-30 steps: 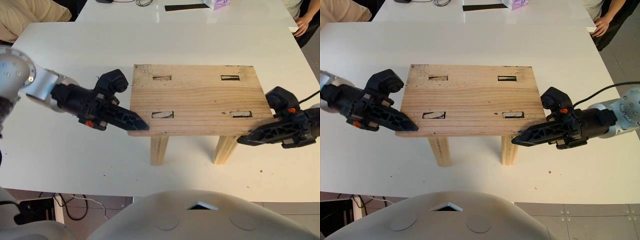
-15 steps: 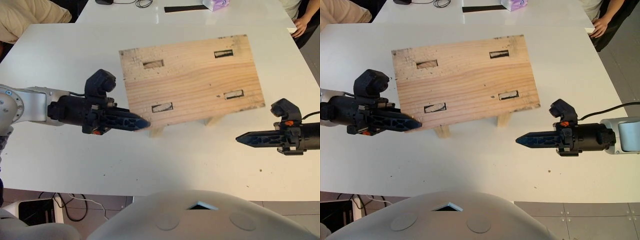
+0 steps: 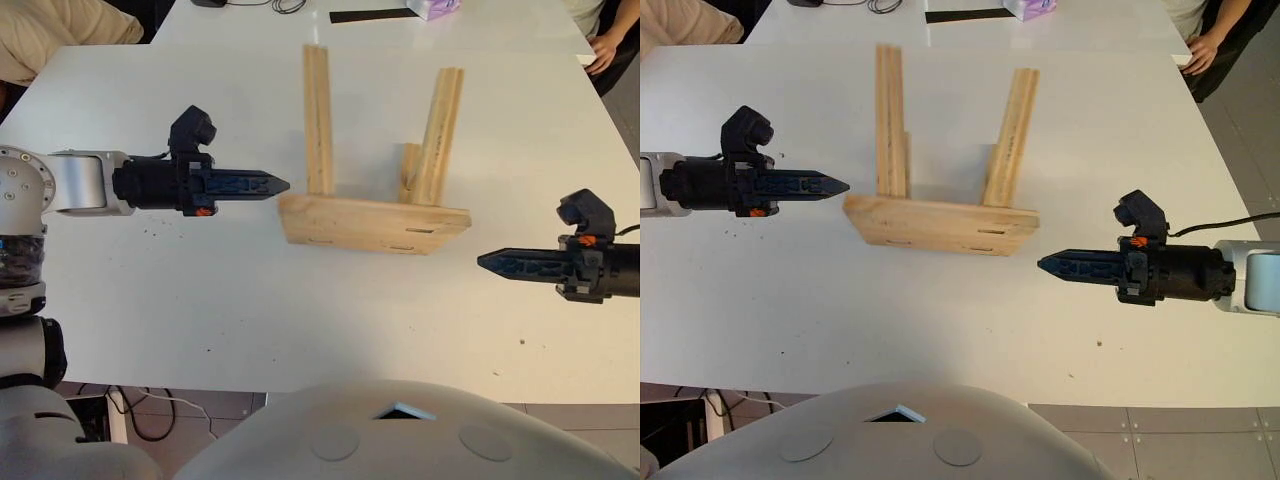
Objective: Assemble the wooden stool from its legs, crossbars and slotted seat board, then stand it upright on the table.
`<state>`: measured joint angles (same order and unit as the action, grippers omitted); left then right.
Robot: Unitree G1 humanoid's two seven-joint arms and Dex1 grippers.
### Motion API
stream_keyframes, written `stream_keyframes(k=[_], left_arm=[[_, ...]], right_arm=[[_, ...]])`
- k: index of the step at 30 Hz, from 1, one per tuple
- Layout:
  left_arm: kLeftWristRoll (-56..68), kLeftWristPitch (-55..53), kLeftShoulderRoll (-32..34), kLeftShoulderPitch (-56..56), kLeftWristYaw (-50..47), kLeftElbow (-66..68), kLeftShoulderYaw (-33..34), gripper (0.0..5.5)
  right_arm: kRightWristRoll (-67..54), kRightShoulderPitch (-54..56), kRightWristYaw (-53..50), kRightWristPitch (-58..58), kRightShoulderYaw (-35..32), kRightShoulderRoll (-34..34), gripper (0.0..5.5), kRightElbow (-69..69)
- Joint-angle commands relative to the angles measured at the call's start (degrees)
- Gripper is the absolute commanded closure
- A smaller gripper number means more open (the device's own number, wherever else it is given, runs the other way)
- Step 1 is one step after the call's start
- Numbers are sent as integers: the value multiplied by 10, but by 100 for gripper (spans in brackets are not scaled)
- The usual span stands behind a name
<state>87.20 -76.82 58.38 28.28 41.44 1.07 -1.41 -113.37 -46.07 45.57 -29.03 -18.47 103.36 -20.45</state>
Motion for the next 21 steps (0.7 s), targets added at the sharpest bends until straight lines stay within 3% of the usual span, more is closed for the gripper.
stream_keyframes(k=[1, 7, 10, 15, 21], left_arm=[[-109, 63, 12, -73, 38, -63, 21, 103], [-331, 323, -3, -210, 63, -118, 67, 103], [-346, 390, -25, -251, 133, -101, 107, 103], [-454, 530, -53, -274, 201, -51, 71, 101], [-561, 641, -109, -256, 259, -8, 0, 13]], right_arm=[[45, 240, -126, -67, 166, -148, 378, -1], [270, 340, -205, -68, 202, -256, 378, 19], [445, 331, -179, -25, 217, -277, 378, 13], [613, 326, -138, 39, 226, -322, 358, 33], [716, 351, -19, 78, 245, -379, 277, 35]])
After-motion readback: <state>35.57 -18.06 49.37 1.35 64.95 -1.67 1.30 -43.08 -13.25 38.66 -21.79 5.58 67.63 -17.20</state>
